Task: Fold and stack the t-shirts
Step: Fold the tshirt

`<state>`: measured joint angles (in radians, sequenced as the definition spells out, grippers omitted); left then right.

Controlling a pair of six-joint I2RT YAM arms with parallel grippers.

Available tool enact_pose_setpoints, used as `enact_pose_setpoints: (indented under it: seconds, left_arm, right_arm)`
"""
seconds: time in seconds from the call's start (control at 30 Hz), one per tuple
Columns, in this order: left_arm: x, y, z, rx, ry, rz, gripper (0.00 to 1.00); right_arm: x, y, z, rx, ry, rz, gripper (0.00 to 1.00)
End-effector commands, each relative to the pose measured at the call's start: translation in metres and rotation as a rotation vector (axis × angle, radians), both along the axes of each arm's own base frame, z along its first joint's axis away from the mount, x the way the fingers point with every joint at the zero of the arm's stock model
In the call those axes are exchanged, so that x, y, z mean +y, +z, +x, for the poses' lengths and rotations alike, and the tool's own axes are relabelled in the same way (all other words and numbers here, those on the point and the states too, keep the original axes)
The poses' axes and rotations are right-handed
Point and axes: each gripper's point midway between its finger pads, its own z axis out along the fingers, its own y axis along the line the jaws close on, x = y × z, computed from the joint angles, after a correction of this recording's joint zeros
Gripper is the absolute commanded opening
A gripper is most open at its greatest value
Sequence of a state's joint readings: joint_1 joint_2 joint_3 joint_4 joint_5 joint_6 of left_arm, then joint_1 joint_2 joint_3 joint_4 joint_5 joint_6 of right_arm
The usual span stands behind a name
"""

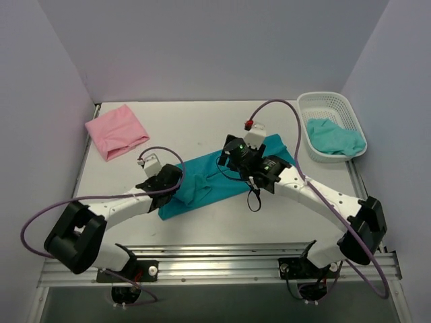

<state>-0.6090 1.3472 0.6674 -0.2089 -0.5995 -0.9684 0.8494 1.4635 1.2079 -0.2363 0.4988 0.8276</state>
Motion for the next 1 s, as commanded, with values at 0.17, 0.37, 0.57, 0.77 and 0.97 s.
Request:
enact_pose_setpoints:
  seconds: [0.17,0.37,0.57,0.77,0.97]
  left_arm:
    - [-0.031,-0.049,0.021,0.074,0.085,-0.139,0.02]
    - [-0.031,-0.070,0.044,0.105,0.108,-0.115,0.02]
    - [-0.022,-0.040,0.128,0.052,0.081,-0.138,0.02]
    - [-0.013,-0.025,0.238,0.088,0.013,-0.122,0.04]
    - [-0.040,-0.061,0.341,0.104,-0.103,-0.250,0.06]
  right_arm:
    - [-0.064,0.035,-0.023,-0.065,-0.071,-0.061,0.69]
    - [-0.095,0.067,-0.031,-0.126,-0.114,-0.054,0.71]
    - [-0.117,0.077,-0.035,-0.154,-0.156,-0.081,0.73]
    - [-0.128,0.079,-0.034,-0.159,-0.189,-0.103,0.73]
    - [-0.143,0.085,-0.034,-0.170,-0.234,-0.132,0.73]
